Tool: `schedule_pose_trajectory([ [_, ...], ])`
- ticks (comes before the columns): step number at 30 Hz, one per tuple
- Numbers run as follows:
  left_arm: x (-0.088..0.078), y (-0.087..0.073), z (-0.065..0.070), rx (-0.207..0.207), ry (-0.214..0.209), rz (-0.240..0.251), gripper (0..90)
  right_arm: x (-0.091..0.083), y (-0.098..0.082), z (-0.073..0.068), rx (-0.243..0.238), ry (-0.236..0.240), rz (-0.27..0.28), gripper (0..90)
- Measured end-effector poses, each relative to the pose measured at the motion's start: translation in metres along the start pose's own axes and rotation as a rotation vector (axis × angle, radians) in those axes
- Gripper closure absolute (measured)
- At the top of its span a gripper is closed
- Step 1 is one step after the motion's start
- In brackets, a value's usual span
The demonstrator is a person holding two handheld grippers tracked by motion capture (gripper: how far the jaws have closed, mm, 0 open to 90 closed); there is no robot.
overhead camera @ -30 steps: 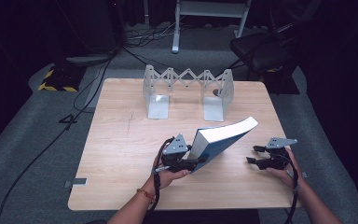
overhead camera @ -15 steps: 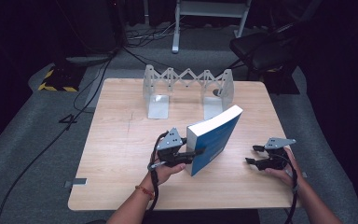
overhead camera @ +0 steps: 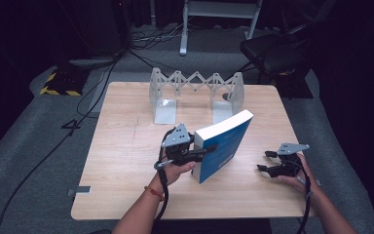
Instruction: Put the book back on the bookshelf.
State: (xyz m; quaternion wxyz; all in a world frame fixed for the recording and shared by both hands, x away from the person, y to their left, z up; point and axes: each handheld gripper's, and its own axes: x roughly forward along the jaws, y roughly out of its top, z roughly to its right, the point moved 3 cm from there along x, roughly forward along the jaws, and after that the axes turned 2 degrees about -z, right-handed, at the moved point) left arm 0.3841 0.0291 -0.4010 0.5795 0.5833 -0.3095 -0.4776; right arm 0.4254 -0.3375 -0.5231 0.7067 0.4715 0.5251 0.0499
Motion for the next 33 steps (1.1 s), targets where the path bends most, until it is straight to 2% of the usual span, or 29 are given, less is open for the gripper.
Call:
schedule_pose_trajectory([
  [2, 0.000, 0.001, -0.001, 0.000, -0.020, -0.003, 58.7, -0.001, 0.001, 0.000, -0.008, 0.017, 0.009, 25.8],
  [5, -0.001, 0.002, -0.004, 0.011, -0.071, -0.014, 59.1, -0.006, 0.005, 0.001, 0.013, 0.059, 0.066, 27.7],
  [9, -0.007, 0.003, -0.006, 0.026, -0.126, -0.038, 59.1, -0.017, 0.027, -0.001, -0.019, 0.070, 0.125, 28.3],
  [14, -0.017, 0.004, -0.010, 0.035, -0.137, -0.076, 59.0, -0.031, 0.066, -0.013, -0.097, 0.098, 0.213, 28.0],
  [19, -0.019, 0.002, -0.007, 0.051, -0.123, -0.069, 58.6, -0.034, 0.098, -0.024, -0.154, 0.137, 0.272, 28.5],
  [23, -0.019, -0.002, -0.005, 0.061, -0.106, -0.060, 58.1, -0.030, 0.102, -0.027, -0.161, 0.143, 0.274, 28.5],
  [27, -0.015, -0.013, -0.004, 0.059, -0.072, -0.085, 55.2, -0.026, 0.091, -0.027, -0.160, 0.142, 0.250, 28.7],
  [29, -0.011, -0.019, -0.004, 0.058, -0.049, -0.102, 52.0, -0.025, 0.085, -0.025, -0.140, 0.146, 0.245, 28.7],
  [31, -0.008, -0.023, -0.005, 0.045, -0.057, -0.101, 52.0, -0.023, 0.080, -0.024, -0.125, 0.146, 0.233, 28.7],
  [33, -0.004, -0.027, -0.005, 0.046, -0.061, -0.122, 52.2, -0.019, 0.075, -0.024, -0.118, 0.152, 0.221, 29.1],
])
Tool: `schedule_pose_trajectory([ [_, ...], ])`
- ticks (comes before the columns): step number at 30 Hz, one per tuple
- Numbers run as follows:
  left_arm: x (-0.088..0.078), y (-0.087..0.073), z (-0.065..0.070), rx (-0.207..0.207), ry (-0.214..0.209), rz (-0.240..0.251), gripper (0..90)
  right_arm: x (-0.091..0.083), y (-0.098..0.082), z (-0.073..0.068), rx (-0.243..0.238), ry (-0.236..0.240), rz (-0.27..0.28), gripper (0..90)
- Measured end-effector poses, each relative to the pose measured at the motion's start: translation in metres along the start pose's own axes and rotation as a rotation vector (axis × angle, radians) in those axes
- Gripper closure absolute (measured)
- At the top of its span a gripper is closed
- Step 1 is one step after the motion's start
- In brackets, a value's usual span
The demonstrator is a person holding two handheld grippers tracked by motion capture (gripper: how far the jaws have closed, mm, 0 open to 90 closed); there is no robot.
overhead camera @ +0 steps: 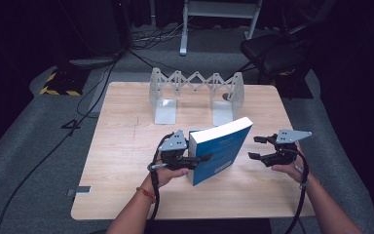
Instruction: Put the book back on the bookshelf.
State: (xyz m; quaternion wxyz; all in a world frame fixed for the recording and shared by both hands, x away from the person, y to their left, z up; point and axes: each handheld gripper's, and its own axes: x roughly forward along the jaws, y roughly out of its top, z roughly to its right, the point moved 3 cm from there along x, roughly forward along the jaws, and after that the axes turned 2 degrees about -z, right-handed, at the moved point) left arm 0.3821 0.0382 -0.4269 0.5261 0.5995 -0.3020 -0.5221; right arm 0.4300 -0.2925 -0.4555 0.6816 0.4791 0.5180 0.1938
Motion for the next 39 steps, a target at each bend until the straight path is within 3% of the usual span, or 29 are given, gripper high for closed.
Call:
schedule_pose_trajectory([
  [3, 0.002, -0.002, -0.001, -0.017, -0.039, 0.008, 57.4, 0.004, -0.005, -0.001, 0.000, 0.004, -0.024, 29.2],
  [6, 0.003, -0.003, -0.001, -0.039, -0.114, 0.018, 58.6, 0.006, -0.009, 0.000, 0.011, 0.009, -0.034, 29.7],
  [8, 0.004, -0.003, 0.000, -0.032, -0.129, 0.016, 58.7, 0.006, -0.010, 0.000, 0.014, 0.010, -0.037, 29.7],
  [9, 0.005, -0.002, 0.004, -0.012, -0.171, 0.001, 58.7, 0.006, -0.010, 0.000, 0.013, 0.009, -0.038, 30.0],
  [13, 0.003, -0.001, 0.006, -0.006, -0.205, -0.009, 57.9, 0.004, -0.013, 0.000, 0.014, 0.032, -0.032, 30.2],
  [17, -0.008, 0.002, 0.006, 0.020, -0.191, -0.039, 58.4, 0.005, -0.014, -0.005, -0.008, 0.059, -0.038, 30.2],
  [20, -0.019, 0.007, 0.007, 0.044, -0.151, -0.048, 58.6, 0.010, -0.014, -0.010, -0.020, 0.087, -0.045, 30.2],
  [24, -0.019, 0.007, 0.007, 0.057, -0.149, -0.054, 58.7, 0.015, -0.010, -0.018, -0.052, 0.123, -0.043, 30.0],
  [31, -0.019, 0.006, 0.007, 0.053, -0.151, -0.054, 58.1, 0.023, 0.004, -0.024, -0.080, 0.145, -0.021, 29.1],
  [39, -0.024, -0.001, 0.011, 0.070, -0.087, -0.071, 56.7, 0.034, 0.010, -0.031, -0.104, 0.197, -0.008, 32.9],
])
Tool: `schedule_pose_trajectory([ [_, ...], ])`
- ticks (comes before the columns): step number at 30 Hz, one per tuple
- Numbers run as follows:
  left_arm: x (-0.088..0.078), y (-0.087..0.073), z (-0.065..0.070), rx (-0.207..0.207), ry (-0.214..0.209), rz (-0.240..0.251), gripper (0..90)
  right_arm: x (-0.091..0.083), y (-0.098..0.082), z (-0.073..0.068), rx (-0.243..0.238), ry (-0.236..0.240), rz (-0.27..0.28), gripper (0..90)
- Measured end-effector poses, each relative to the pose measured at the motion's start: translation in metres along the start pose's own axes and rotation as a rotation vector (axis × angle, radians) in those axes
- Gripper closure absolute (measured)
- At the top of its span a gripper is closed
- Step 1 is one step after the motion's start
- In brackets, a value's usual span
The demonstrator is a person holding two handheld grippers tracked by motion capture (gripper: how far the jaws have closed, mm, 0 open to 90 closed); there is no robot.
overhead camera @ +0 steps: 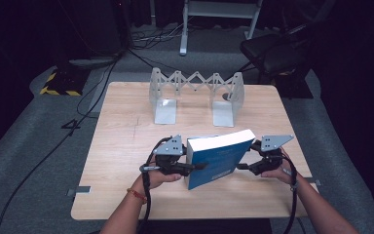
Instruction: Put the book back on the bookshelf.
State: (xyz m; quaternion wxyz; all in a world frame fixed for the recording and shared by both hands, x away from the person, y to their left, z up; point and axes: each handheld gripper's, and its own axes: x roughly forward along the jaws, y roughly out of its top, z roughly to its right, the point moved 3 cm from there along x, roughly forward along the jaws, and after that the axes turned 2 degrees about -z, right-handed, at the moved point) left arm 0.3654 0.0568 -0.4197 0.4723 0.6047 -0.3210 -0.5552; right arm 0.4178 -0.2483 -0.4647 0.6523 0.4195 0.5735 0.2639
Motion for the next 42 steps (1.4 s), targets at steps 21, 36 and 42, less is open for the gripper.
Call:
schedule_pose_trajectory([
  [21, 0.007, -0.054, 0.021, 0.026, 0.288, -0.234, 48.7, 0.000, 0.010, -0.019, -0.032, 0.019, 0.016, 49.6],
  [36, 0.023, -0.070, 0.022, -0.007, 0.332, -0.292, 46.2, -0.011, 0.024, -0.026, -0.081, 0.013, 0.062, 49.2],
  [42, 0.025, -0.071, 0.020, 0.000, 0.341, -0.303, 45.9, -0.012, 0.033, -0.027, -0.078, 0.033, 0.095, 49.5],
])
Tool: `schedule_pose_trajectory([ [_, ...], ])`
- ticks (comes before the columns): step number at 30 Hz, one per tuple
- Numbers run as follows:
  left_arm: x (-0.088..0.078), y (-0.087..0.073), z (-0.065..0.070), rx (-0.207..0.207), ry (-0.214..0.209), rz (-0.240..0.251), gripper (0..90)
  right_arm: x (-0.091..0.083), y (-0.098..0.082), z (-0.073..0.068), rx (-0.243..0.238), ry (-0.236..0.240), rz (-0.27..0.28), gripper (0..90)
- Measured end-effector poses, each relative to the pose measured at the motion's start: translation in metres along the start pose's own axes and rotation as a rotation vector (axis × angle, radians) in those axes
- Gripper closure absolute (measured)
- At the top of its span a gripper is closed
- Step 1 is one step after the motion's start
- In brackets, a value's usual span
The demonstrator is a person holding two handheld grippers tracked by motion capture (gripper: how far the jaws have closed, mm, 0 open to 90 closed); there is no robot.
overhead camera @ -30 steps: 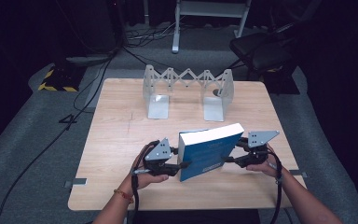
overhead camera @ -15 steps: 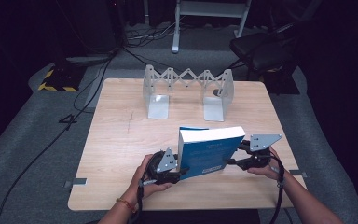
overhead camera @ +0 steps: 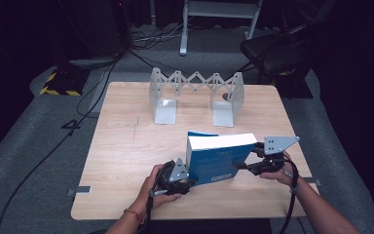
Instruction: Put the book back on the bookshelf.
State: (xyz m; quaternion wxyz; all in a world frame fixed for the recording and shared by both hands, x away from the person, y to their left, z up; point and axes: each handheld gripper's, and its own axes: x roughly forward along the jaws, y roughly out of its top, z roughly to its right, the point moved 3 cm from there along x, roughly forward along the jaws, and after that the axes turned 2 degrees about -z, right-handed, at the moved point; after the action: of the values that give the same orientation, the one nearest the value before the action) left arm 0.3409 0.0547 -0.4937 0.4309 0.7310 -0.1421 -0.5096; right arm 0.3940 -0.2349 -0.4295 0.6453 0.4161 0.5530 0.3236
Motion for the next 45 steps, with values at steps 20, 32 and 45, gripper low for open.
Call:
schedule_pose_trajectory([
  [20, 0.008, 0.002, -0.010, -0.032, 0.047, 0.014, 38.8, -0.012, 0.039, -0.025, -0.044, -0.070, 0.041, 56.1],
  [32, 0.031, 0.015, -0.017, -0.040, 0.102, 0.050, 36.3, -0.023, 0.049, -0.031, -0.068, -0.154, 0.063, 59.1],
  [45, 0.036, 0.023, -0.023, -0.095, 0.065, 0.035, 32.4, -0.035, 0.046, -0.025, -0.023, -0.214, 0.047, 58.5],
])
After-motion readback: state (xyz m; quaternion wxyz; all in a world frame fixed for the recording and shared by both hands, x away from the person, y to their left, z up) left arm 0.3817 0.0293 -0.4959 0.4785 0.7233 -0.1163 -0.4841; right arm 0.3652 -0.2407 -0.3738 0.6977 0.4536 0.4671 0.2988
